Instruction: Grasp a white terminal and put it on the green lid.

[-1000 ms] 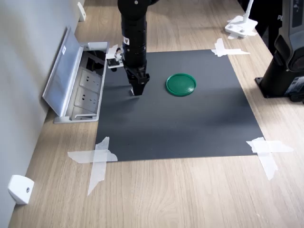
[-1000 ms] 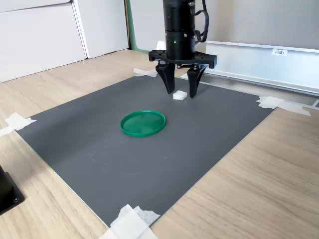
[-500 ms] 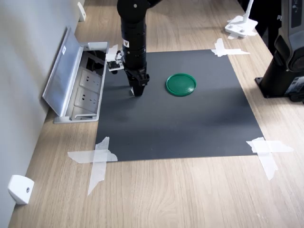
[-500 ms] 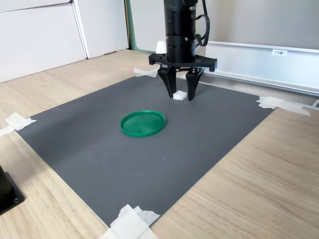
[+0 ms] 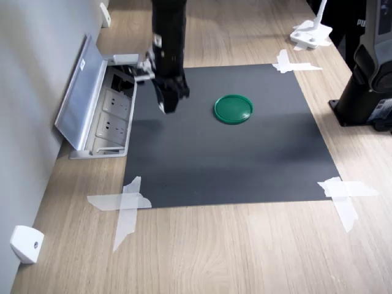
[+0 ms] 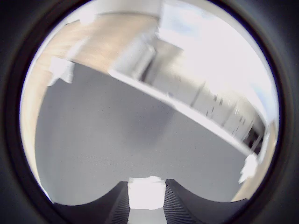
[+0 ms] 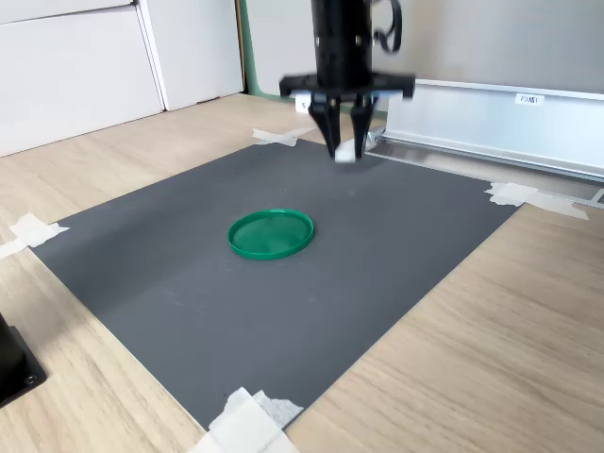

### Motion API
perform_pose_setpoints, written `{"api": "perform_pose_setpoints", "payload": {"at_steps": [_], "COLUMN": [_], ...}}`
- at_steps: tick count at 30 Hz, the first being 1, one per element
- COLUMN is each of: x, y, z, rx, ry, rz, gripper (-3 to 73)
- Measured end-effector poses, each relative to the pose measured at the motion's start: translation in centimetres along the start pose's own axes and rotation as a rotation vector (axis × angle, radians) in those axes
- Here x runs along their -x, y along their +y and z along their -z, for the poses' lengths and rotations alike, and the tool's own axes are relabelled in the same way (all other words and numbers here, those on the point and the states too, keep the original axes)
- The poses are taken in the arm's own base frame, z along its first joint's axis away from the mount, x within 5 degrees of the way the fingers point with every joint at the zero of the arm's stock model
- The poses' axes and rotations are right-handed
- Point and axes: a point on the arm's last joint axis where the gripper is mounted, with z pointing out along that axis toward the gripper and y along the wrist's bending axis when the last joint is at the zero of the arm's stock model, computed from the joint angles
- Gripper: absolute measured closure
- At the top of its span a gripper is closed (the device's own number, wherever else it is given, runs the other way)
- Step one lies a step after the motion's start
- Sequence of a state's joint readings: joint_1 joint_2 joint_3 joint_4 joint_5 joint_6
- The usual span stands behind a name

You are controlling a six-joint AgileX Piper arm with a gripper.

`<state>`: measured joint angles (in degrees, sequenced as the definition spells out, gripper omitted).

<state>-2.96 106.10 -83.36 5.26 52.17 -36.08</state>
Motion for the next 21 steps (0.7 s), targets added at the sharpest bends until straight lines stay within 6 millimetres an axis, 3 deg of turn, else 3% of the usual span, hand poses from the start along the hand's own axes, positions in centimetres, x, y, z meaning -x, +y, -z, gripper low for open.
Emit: {"api": "perform_pose_setpoints", "payload": {"at_steps": [4, 9, 13, 21], "x": [-1.0, -4.0, -6.3, -10.8], "y": [0.9, 2.9, 4.3, 6.5], "z": [3.7, 5.7, 6.0, 3.6], "rx": [-0.007, -0.004, 0.004, 0.040], "ry": [0.000, 0.023, 0.047, 0.161], "rz": [0.107, 0.172, 0.199, 0.240], "gripper": [42.6, 42.6, 42.6, 42.6]}}
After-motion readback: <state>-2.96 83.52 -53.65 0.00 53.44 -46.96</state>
